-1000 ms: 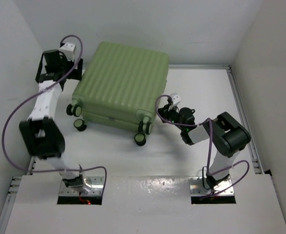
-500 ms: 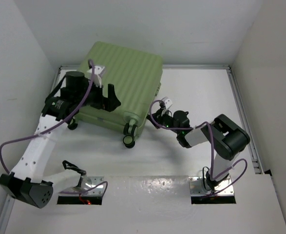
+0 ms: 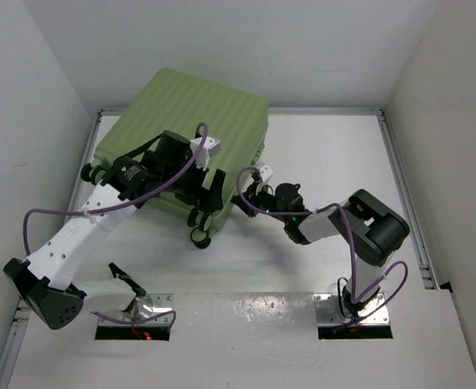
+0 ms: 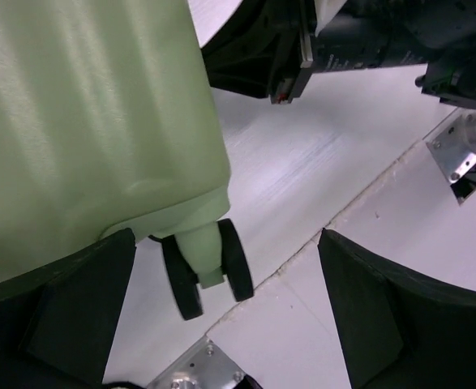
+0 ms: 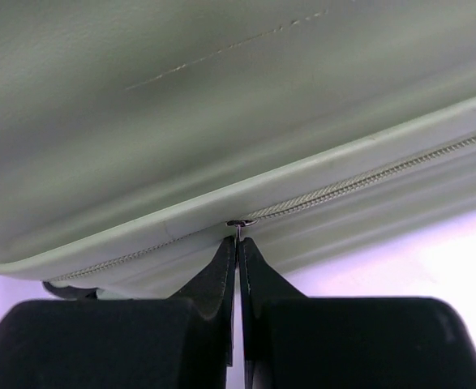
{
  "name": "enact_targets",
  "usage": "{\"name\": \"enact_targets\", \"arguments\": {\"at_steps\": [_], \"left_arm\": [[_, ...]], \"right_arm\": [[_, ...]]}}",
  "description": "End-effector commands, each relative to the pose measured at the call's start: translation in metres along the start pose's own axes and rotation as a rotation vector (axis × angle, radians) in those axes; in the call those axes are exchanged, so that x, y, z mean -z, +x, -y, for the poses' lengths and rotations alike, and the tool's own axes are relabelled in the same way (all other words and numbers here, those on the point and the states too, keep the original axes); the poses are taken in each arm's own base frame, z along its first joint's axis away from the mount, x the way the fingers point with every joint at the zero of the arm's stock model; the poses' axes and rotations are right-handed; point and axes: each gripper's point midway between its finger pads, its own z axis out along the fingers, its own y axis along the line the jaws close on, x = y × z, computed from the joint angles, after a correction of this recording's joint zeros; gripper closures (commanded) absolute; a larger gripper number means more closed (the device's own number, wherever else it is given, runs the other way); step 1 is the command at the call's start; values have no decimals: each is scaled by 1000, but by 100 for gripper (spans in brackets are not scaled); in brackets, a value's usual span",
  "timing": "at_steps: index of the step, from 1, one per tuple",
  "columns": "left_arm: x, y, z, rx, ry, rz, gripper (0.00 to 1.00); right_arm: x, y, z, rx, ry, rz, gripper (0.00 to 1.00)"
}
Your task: Pack the luggage
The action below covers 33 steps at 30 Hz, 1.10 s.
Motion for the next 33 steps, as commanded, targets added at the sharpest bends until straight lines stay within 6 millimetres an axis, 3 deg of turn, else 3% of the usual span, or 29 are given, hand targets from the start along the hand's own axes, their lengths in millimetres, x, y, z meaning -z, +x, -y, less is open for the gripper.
{"name": "enact_targets", "arguments": {"at_steps": [1,4,11,13,17,18,21,22,25,33], "left_arm": [[-4,12,-12,3,-83,-48,0],[-16,36,-41,7,-223,-114,0],[-24,72,-61,31,-296,-207,0],[-26,70,-62,29,-303,-192,0],[-32,43,-59,35,-294,-123,0],[-34,37,-59,34,-292,-109,4],[-31,22,-61,-4,-304,-65,40],[-30,15,-60,-18,-301,-45,63],[-25,18,-64,-67,-308,-46,100],[-10,60,-62,-398,-175,-172,100]], "right_arm": [[-24,-56,-45,32,-176,161,100],[-29,-62,-47,36,-179,175,100],[-35,-63,-45,30,-173,181,100],[-36,-63,-44,25,-166,180,100],[-37,-62,-43,13,-156,175,100],[-37,-61,-41,12,-146,173,100],[-36,-61,-37,7,-119,172,100],[-36,-63,-34,16,-100,178,100],[-37,-58,-21,19,-39,161,100],[-25,-59,34,17,128,133,100]]}}
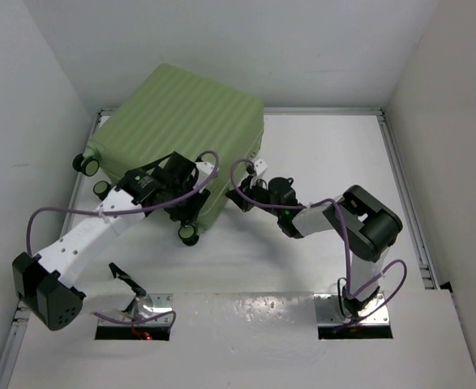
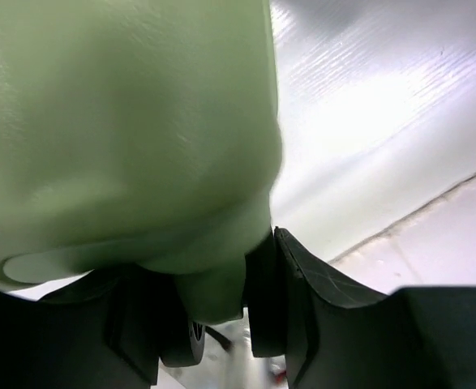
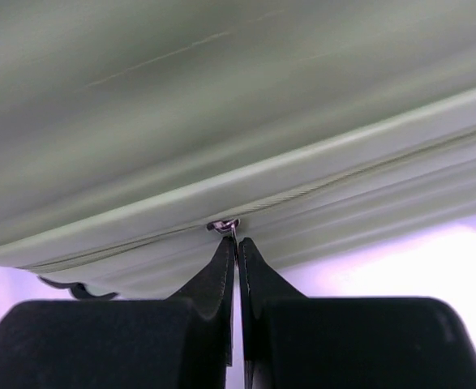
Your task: Pack the luggage
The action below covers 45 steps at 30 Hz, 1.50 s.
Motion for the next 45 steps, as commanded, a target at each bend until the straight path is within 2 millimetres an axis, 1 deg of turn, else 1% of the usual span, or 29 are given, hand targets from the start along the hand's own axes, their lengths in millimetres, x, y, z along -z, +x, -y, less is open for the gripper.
{"name": "enact_targets", "arguments": {"at_steps": [1,2,3,4,5,7,8,10,11,14,16,18,20,23,24,25,27,28,31,33,36,37,38,39,41,42,43,44,45], "left_arm": [[11,3,-7,-369,31,94,100],[19,7,-5,-414,37,129,100],[16,13,-7,-469,35,126,100],[20,15,-8,-493,32,130,100],[17,24,-1,-527,75,119,100],[22,35,4,-582,104,129,100],[20,40,6,-634,123,134,100],[27,44,6,-745,121,174,100],[25,54,6,-784,134,159,100],[25,70,1,-898,132,127,100],[25,86,-2,-987,145,97,100],[27,93,-4,-1059,143,103,100],[29,100,-10,-1151,124,106,100],[30,120,-18,-1245,103,77,100],[28,127,-21,-1284,96,62,100],[31,128,-25,-1298,58,79,100],[30,133,-29,-1273,29,74,100],[28,134,-34,-1249,3,59,100],[26,131,-35,-1117,-24,65,100],[25,117,-34,-988,-51,95,100],[32,98,-25,-893,-23,134,100],[37,80,-21,-832,-20,174,100],[38,71,-15,-811,5,200,100],[40,62,-11,-790,18,217,100],[46,36,-1,-728,63,250,100],[53,22,4,-699,91,289,100],[48,23,4,-698,99,268,100],[53,11,7,-672,115,300,100],[49,9,9,-658,132,284,100]], "right_arm": [[1,-55,34,46,119,141,100],[4,-55,44,50,144,134,100],[8,-55,55,54,170,134,100],[8,-57,56,54,179,139,100],[10,-55,63,57,196,132,100],[14,-56,72,74,218,133,100],[16,-55,76,85,224,129,100],[19,-57,85,93,241,133,100],[19,-58,88,99,242,136,100],[21,-61,99,112,254,140,100],[21,-64,107,138,263,142,100],[20,-64,114,159,272,139,100],[22,-62,123,171,291,132,100],[29,-60,133,185,315,122,100],[34,-60,140,188,334,121,100],[36,-58,140,193,335,114,100],[46,-61,149,189,362,119,100],[50,-56,149,188,363,108,100],[61,-50,157,186,387,92,100],[66,-47,162,181,403,82,100],[67,-48,166,179,410,84,100],[66,-47,166,178,406,80,100],[65,-45,170,171,416,74,100],[64,-51,172,175,420,83,100],[63,-51,178,174,429,81,100],[65,-52,186,173,446,80,100],[65,-51,190,170,454,77,100],[67,-55,194,174,465,84,100],[71,-55,202,169,483,84,100]]}}
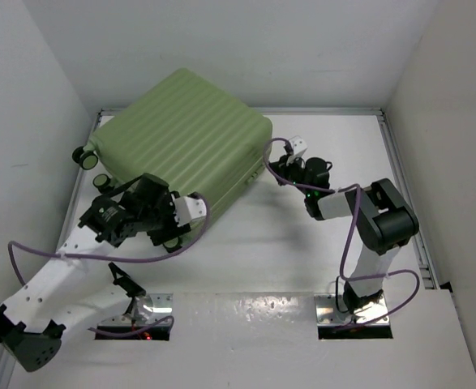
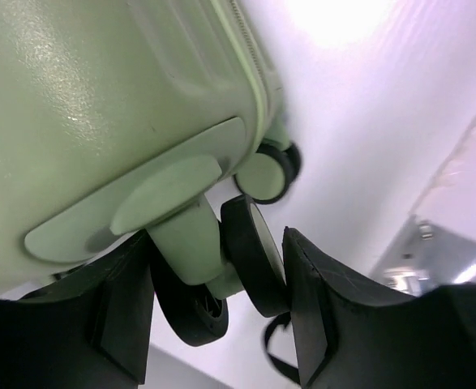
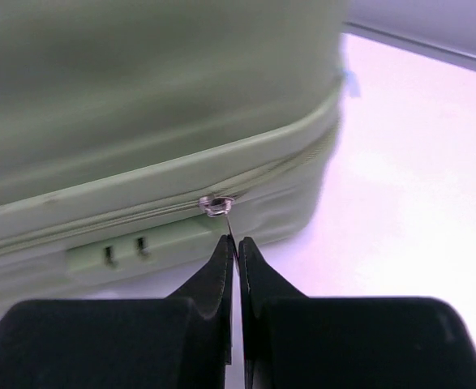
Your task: Pack the luggage
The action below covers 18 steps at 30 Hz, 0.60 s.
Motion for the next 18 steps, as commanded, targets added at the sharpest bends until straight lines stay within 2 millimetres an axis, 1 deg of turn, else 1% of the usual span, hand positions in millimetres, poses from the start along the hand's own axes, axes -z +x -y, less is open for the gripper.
{"name": "enact_targets", "arguments": {"at_steps": [1,3,4,5,6,8,9,10,11,12,13,14,15,16,17,18], "left_arm": [[-1,-49,-7,43,59,170,100],[-6,-45,-10,69,65,151,100],[-10,-38,-10,83,67,133,100],[-13,-32,-11,74,65,118,100],[-18,-16,-15,98,47,70,100],[-22,-1,-19,97,22,35,100],[-26,11,-20,90,22,6,100],[-28,20,-22,90,14,-19,100],[-30,24,-29,90,-9,-20,100],[-33,32,-30,93,-10,-50,100],[-35,34,-34,95,-18,-54,100],[-37,35,-39,105,-28,-56,100],[-37,42,-43,104,-34,-73,100],[-39,39,-47,103,-27,-61,100],[-39,41,-49,110,-32,-64,100],[-42,38,-51,98,-31,-51,100]], "right_arm": [[1,-6,64,15,198,12,100],[5,-3,82,9,237,7,100],[3,-6,85,5,243,13,100],[4,-6,94,3,256,13,100],[5,-8,101,1,267,18,100],[4,-7,110,-5,270,17,100],[4,-12,120,-1,284,29,100],[2,-18,125,6,289,44,100],[-4,-16,129,6,275,42,100],[-6,-18,135,8,283,47,100],[-9,-13,139,3,283,42,100],[-20,-25,142,17,261,72,100],[-22,-29,149,22,265,87,100],[-28,-22,149,14,247,81,100],[-39,-41,152,33,233,127,100],[-44,-28,154,27,215,107,100]]}}
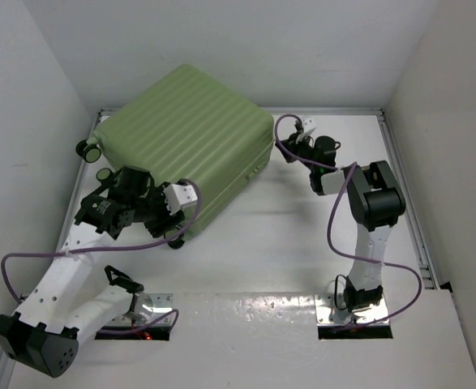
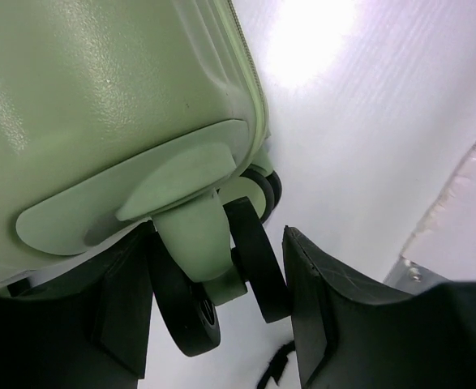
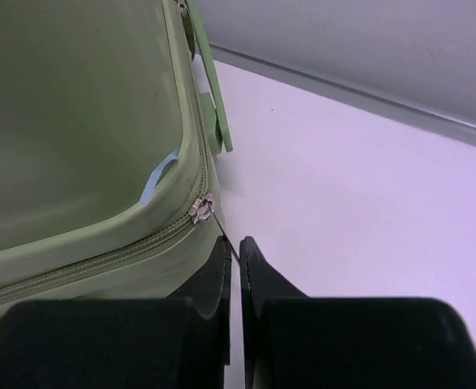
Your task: Pack the luggage
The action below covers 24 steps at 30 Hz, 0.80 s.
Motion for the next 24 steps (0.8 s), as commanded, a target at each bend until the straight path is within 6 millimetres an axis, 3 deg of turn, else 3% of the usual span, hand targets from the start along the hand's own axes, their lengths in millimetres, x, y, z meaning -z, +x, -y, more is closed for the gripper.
{"name": "enact_targets", "arguments": {"at_steps": [1,2,7,10,11,12,13,14,15,16,19,21,22,24], "left_arm": [[-14,25,-46,-95,-125,-109,100],[-16,31,-46,-81,-119,-124,100],[-22,36,-59,-85,-146,-120,100],[-17,26,-77,-46,-181,-56,100],[-16,13,-79,-29,-174,5,89],[-12,2,-83,-11,-183,51,69],[0,-21,-91,16,-213,128,54],[5,-38,-89,32,-195,194,12],[11,-50,-91,54,-199,237,0],[18,-65,-95,114,-208,293,0],[58,-119,-96,83,-190,464,0],[76,-141,-98,104,-199,550,0],[94,-159,-111,176,-249,627,0],[124,-174,-141,265,-411,725,0]], "right_arm": [[-10,-20,69,46,170,76,100],[-16,-27,69,54,156,100,100],[-35,-19,48,131,9,162,100],[-41,-17,38,177,-53,211,100],[-42,-14,36,182,-62,214,100],[-45,-15,32,184,-75,219,100],[-44,-11,30,179,-89,214,100],[-45,-14,29,178,-91,223,100],[-45,-12,27,176,-96,219,100],[-45,-11,26,179,-98,219,100],[-44,-11,24,177,-98,216,100],[-41,-13,23,176,-99,216,100],[-40,-12,23,174,-100,214,100],[-38,-13,20,178,-104,216,100]]}}
